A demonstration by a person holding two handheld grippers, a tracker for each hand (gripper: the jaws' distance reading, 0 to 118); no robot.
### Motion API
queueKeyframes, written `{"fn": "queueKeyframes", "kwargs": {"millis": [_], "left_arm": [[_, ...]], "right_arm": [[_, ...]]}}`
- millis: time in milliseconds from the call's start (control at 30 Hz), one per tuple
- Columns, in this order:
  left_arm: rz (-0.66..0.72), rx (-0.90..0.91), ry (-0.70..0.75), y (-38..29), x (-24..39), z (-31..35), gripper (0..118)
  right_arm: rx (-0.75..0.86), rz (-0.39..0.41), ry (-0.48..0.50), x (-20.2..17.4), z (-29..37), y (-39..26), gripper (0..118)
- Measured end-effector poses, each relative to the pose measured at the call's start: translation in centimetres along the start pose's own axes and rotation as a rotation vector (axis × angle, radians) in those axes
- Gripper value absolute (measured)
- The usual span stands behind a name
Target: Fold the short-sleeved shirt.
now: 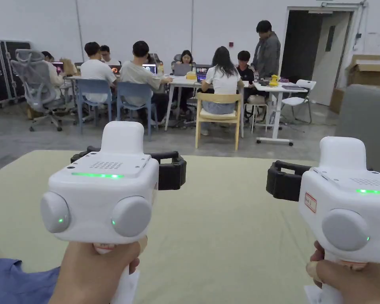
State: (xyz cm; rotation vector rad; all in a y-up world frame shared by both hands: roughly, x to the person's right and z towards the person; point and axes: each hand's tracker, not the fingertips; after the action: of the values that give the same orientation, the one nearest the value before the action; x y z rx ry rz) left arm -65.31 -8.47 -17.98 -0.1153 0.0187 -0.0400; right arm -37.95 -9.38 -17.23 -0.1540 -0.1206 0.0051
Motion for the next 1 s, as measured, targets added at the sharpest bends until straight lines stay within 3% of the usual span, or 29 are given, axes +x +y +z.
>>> {"fn": "queueKeyframes", "kwargs": {"millis": [1000], "left_arm": [[0.028, -0.022, -0.013, 0.71, -0.30, -0.13, 118]], "right_arm": [[0.020, 0.014, 0.010, 0.05, 0.21, 0.50, 118]]}}
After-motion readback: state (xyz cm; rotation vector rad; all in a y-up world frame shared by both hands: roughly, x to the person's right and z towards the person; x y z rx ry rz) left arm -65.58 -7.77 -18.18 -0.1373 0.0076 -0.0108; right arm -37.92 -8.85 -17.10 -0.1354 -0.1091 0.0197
